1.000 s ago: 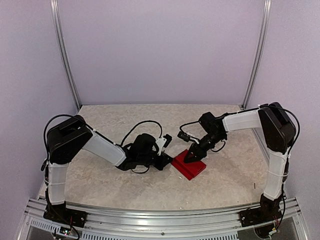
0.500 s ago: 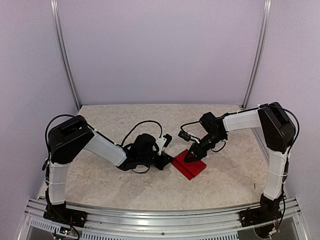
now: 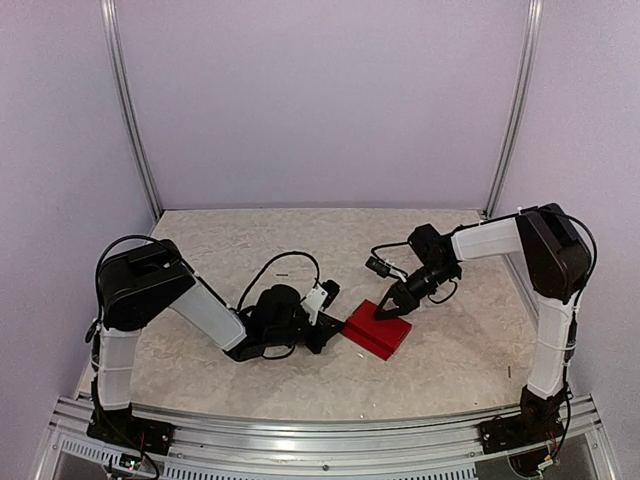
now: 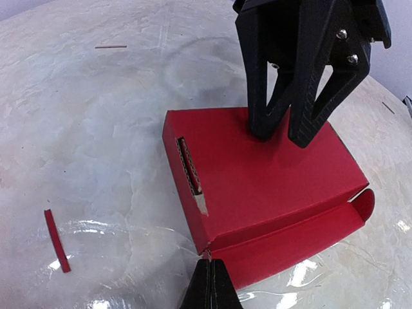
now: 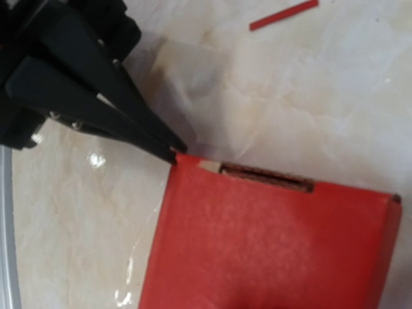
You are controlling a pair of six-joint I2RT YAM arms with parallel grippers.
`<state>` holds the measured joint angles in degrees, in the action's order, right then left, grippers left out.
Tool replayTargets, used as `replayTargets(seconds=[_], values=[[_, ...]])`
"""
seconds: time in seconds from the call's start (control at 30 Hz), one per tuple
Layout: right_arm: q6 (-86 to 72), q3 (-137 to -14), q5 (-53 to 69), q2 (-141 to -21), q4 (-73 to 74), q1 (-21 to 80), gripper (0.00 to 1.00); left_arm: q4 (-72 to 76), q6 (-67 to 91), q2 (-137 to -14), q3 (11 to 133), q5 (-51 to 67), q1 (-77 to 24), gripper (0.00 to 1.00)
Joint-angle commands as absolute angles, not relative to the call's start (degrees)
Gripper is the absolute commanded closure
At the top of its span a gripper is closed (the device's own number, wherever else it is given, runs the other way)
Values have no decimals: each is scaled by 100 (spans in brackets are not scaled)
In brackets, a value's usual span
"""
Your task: Fold the paper box
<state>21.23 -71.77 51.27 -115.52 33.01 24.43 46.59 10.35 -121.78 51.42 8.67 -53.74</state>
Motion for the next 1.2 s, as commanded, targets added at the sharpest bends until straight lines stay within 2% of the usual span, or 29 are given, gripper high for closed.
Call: replayTargets(seconds=[0.0,0.23,0.5,1.17], values=[[2074,-7132,4643,-11871,3354,2376,74,4753,600,-12271,5301,683,-5568,100],[2083,-7157,4606,-11943,3366,2379,74,4176,64,-12282,5613,80,-5805,100],[2182,-7113,4553,-11893,3422,2473,74,3406,278,-12390,6156,-337,-5820,100],[2341,-7126,4170,-11764,3498,2796,74,2284,517,-12434,7007,126,-5642,100]])
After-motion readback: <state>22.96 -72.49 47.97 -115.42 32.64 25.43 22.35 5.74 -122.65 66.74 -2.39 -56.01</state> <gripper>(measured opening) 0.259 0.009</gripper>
